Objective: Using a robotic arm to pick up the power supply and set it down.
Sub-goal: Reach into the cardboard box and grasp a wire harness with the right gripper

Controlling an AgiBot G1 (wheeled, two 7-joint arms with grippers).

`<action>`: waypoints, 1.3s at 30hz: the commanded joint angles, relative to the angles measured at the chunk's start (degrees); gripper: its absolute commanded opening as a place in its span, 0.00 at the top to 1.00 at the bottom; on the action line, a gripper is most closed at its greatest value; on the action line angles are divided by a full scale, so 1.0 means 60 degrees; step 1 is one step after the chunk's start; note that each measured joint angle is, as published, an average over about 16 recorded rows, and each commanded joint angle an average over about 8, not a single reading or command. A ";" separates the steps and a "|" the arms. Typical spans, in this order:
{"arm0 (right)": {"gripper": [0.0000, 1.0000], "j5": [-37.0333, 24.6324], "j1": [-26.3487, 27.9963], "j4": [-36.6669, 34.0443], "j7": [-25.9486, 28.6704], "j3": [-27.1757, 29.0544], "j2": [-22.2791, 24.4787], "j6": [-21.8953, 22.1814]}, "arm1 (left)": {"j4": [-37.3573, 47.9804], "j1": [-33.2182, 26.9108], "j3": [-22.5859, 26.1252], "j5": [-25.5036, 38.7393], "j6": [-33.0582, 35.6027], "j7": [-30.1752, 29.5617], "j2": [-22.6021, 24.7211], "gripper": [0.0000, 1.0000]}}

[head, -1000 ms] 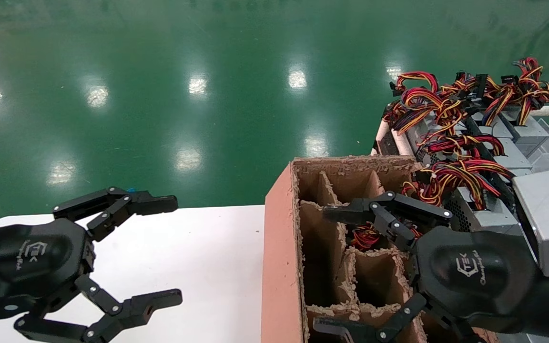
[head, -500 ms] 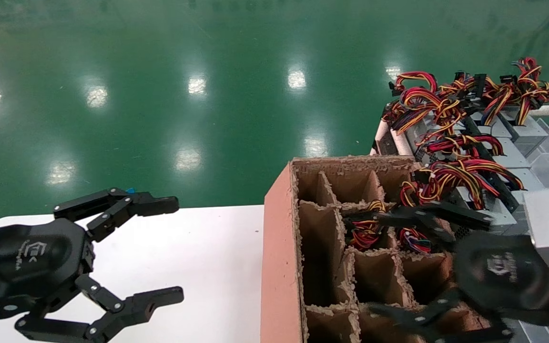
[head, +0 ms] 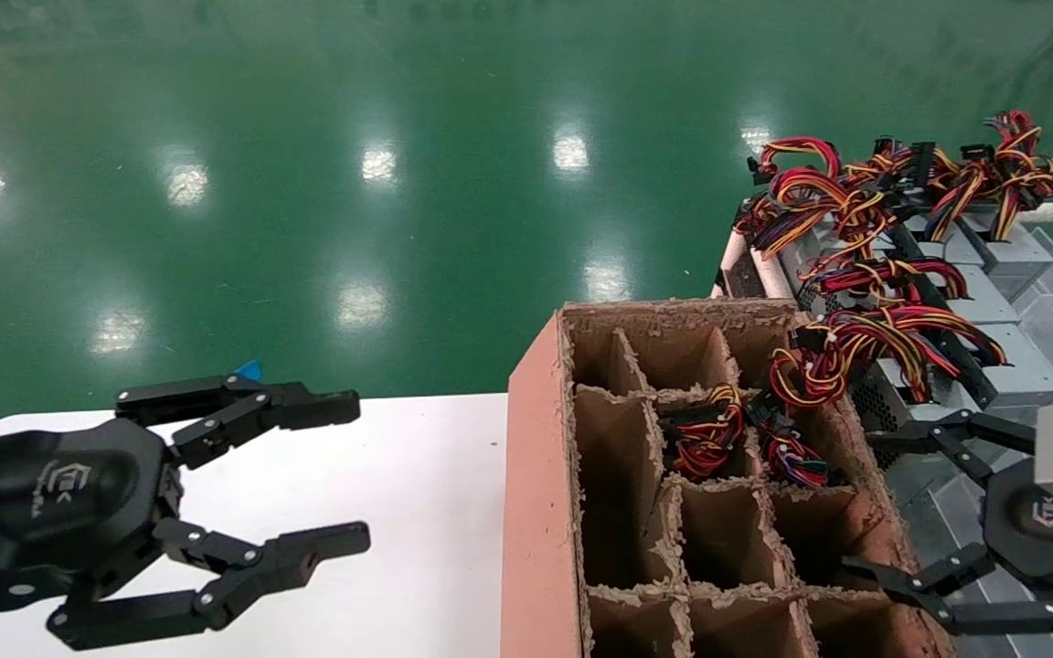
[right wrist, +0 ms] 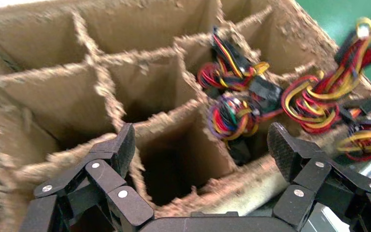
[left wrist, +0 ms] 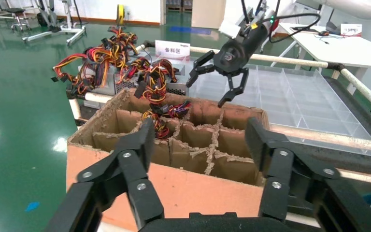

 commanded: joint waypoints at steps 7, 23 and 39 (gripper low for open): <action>1.00 -0.0337 0.0242 -0.0865 -0.0671 -0.0151 -0.0536 0.0013 | 0.0000 0.0000 0.0000 0.0000 0.0000 0.0000 0.0000 1.00; 1.00 -0.0922 0.1047 -0.2073 -0.1391 -0.0493 -0.1305 -0.0313 | 0.0000 0.0000 0.0000 0.0000 0.0000 0.0000 0.0000 1.00; 1.00 -0.1499 0.1221 -0.1890 -0.1837 -0.0536 -0.1193 0.0115 | 0.0000 0.0000 0.0000 0.0000 0.0000 0.0000 0.0000 1.00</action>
